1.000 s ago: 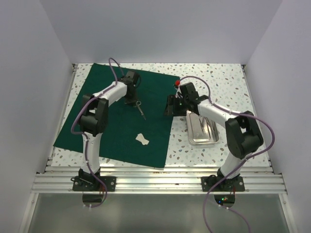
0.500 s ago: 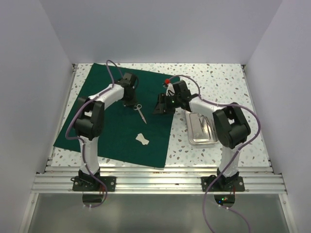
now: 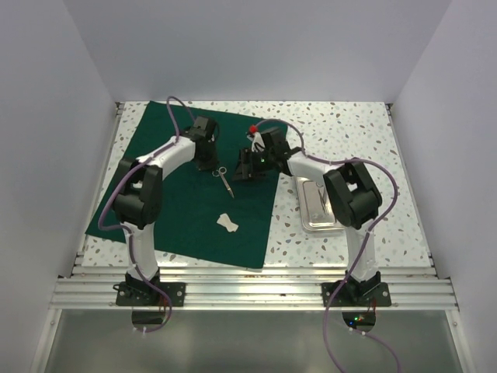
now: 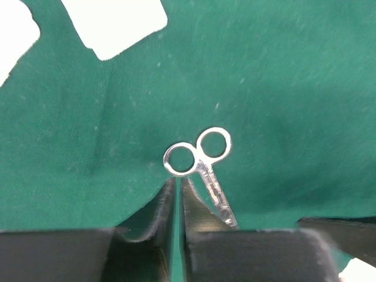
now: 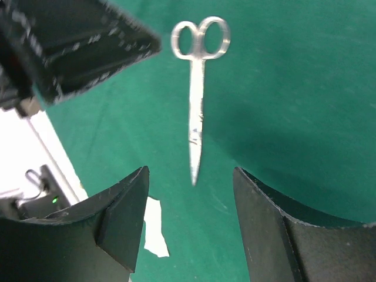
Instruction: Prepare the surgical pack
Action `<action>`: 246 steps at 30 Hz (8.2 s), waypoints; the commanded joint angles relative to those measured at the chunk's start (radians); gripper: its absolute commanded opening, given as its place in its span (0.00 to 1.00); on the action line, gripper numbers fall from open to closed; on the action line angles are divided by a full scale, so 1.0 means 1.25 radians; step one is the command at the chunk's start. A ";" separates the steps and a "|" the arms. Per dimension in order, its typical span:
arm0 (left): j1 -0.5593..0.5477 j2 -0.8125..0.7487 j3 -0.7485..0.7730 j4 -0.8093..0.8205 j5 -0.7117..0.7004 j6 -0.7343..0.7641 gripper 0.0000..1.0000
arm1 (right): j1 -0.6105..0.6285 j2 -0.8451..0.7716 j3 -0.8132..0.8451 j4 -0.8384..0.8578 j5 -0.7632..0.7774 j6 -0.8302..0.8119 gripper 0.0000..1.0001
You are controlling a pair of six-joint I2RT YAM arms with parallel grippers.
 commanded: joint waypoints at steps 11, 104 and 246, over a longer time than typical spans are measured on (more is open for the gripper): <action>-0.109 -0.089 -0.039 -0.067 -0.046 -0.138 0.59 | -0.033 -0.268 -0.036 -0.347 0.358 -0.088 0.65; -0.148 -0.235 -0.418 0.233 0.057 -0.132 0.00 | 0.097 0.141 0.064 0.124 0.082 0.238 0.33; -0.220 -0.808 -0.774 0.419 0.331 -0.278 0.00 | 0.103 -0.224 -0.432 0.549 -0.180 0.424 0.75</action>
